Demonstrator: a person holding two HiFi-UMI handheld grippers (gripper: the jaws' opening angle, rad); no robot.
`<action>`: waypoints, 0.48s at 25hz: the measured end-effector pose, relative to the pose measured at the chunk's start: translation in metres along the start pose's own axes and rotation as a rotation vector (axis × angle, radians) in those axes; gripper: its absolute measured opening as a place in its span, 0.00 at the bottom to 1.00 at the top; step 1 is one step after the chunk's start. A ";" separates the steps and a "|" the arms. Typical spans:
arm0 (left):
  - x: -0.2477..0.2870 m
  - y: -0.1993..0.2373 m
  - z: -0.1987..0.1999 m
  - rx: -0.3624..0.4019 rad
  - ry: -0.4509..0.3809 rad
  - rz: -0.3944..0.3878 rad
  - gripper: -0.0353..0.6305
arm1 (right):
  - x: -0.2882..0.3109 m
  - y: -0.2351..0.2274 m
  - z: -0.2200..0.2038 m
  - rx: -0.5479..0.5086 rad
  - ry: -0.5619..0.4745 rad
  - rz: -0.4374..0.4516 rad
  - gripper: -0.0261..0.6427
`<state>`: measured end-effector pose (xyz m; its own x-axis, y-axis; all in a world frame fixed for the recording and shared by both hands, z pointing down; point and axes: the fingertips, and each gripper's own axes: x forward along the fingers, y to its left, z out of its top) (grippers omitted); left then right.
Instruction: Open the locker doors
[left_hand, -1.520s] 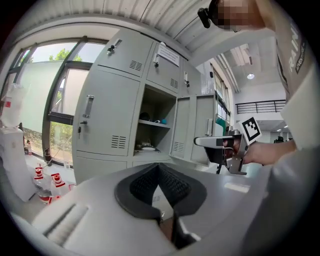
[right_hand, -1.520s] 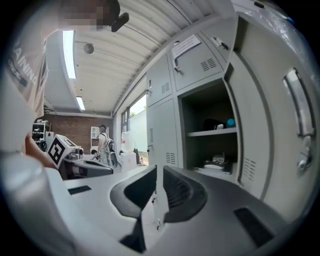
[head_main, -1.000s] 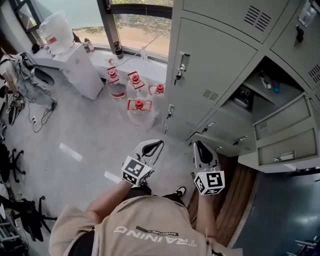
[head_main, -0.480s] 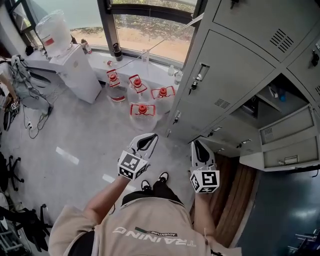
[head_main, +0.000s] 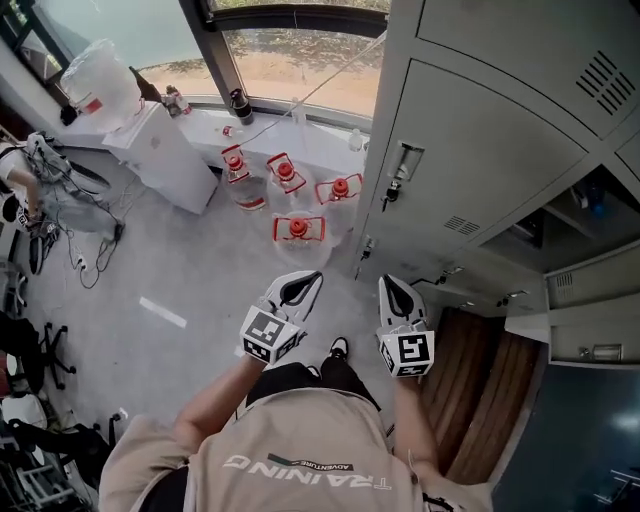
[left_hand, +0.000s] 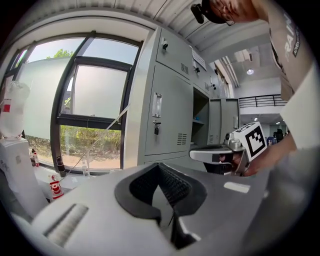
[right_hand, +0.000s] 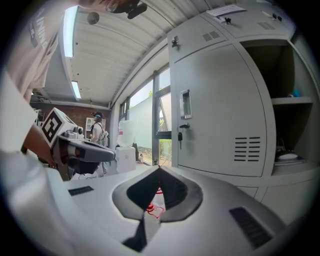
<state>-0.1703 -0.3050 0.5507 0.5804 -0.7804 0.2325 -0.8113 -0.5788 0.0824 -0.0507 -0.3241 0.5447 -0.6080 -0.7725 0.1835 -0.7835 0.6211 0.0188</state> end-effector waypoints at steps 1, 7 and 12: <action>0.004 0.004 0.002 0.000 -0.001 0.001 0.06 | 0.007 -0.002 -0.003 0.010 0.001 0.000 0.05; 0.023 0.027 -0.001 0.010 -0.019 -0.044 0.06 | 0.042 -0.015 -0.042 0.039 0.051 -0.062 0.05; 0.040 0.046 -0.041 0.039 0.002 -0.102 0.06 | 0.077 -0.024 -0.105 0.073 0.059 -0.151 0.06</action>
<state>-0.1875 -0.3531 0.6035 0.6597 -0.7165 0.2268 -0.7446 -0.6641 0.0680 -0.0657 -0.3846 0.6621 -0.4760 -0.8456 0.2416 -0.8738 0.4859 -0.0208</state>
